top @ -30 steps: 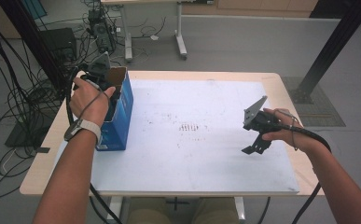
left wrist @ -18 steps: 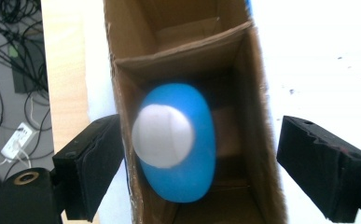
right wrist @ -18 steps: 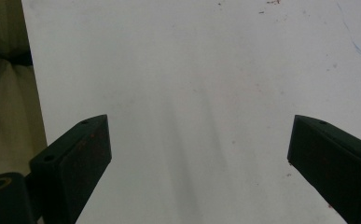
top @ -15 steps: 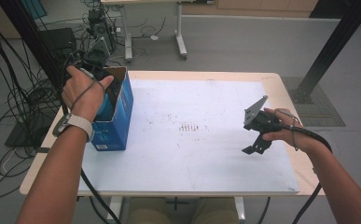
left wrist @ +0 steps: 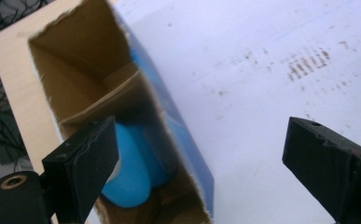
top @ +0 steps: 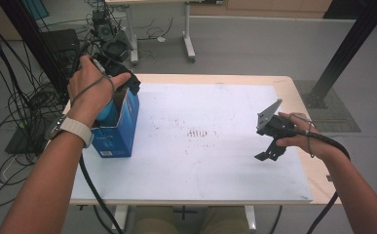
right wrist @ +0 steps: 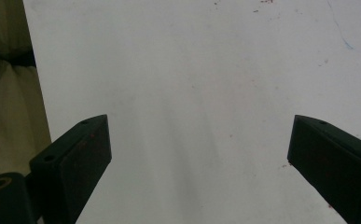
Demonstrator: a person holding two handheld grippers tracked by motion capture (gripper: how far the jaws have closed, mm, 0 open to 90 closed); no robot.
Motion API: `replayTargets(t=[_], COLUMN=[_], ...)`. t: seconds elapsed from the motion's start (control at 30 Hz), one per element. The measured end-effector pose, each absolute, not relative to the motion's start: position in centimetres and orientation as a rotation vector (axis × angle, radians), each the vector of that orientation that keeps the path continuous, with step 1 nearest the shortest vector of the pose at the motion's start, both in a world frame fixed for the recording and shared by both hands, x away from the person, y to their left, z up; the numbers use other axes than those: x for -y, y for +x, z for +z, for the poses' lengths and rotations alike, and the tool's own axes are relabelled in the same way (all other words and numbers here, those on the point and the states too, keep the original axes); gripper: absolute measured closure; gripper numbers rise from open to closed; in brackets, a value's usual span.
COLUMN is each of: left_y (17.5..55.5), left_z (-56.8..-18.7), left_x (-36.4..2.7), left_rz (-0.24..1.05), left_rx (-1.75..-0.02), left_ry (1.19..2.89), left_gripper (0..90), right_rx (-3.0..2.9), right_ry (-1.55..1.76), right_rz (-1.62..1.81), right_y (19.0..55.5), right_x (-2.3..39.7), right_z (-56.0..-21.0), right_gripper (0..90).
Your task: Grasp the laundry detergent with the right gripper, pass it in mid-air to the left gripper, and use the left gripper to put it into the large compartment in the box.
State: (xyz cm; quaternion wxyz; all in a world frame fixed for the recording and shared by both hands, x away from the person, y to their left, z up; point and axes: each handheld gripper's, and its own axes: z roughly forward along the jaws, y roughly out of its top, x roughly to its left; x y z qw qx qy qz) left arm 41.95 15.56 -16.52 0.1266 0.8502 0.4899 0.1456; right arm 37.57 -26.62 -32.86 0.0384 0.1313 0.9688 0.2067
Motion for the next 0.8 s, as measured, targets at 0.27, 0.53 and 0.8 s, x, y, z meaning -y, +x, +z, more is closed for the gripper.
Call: replayTargets(t=[0.27,0.53,0.8], left_y=[41.3,41.2,41.1], left_z=[-15.9,-16.4,-17.2], left_x=[-12.0,-9.1,-7.3], left_rz=[0.352,0.322,0.294], left_rx=[-1.181,-0.995,-0.845], left_ry=[2.591,2.686,2.743], left_gripper=[11.0,10.9,10.1], right_rx=[-2.955,-2.943,-2.935], right_ry=[0.441,0.479,0.488], right_rz=[0.645,0.661,0.673], right_y=[37.3,36.9,36.9], right_x=[27.5,28.3,28.5], right_z=[-32.2,-32.2,-31.9], right_gripper=[6.2,6.1,6.1])
